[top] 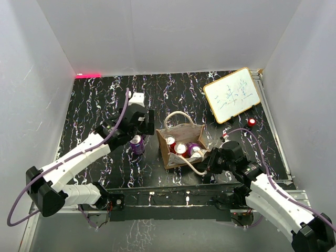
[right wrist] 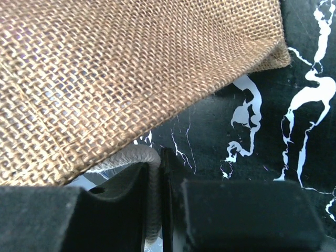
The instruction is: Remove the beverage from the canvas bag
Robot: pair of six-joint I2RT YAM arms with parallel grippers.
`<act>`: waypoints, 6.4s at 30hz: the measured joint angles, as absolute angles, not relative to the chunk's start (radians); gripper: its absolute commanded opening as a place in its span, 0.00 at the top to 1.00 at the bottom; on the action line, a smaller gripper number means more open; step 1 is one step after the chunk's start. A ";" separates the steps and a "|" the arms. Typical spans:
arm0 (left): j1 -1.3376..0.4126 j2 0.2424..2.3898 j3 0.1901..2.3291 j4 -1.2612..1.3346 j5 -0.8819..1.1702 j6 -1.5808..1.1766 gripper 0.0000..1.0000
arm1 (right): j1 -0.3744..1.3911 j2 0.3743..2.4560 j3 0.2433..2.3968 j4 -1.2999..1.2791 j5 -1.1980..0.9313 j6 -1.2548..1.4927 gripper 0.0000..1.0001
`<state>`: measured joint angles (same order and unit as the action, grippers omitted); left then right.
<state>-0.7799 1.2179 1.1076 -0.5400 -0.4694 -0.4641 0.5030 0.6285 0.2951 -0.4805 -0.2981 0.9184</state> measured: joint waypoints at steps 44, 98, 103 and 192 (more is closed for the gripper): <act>-1.115 1.716 1.343 -0.303 -0.206 -0.261 0.47 | 0.503 0.662 0.299 -0.437 -0.275 0.894 0.86; -1.002 1.765 1.443 -0.348 -0.042 -0.185 0.30 | 0.503 0.717 0.348 -0.416 -0.257 0.866 0.86; -1.028 1.827 1.443 -0.347 -0.088 -0.165 0.30 | 0.503 0.715 0.348 -0.416 -0.257 0.866 0.86; -1.069 0.881 0.756 -0.680 -0.492 -0.590 1.00 | 0.503 0.807 0.354 -0.357 -0.257 0.839 0.86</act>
<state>-1.0691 0.8810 0.7563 -0.6804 -0.4919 -0.5903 0.5030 0.8070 0.3538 -0.3573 -0.2569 0.8394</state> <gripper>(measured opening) 0.643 0.142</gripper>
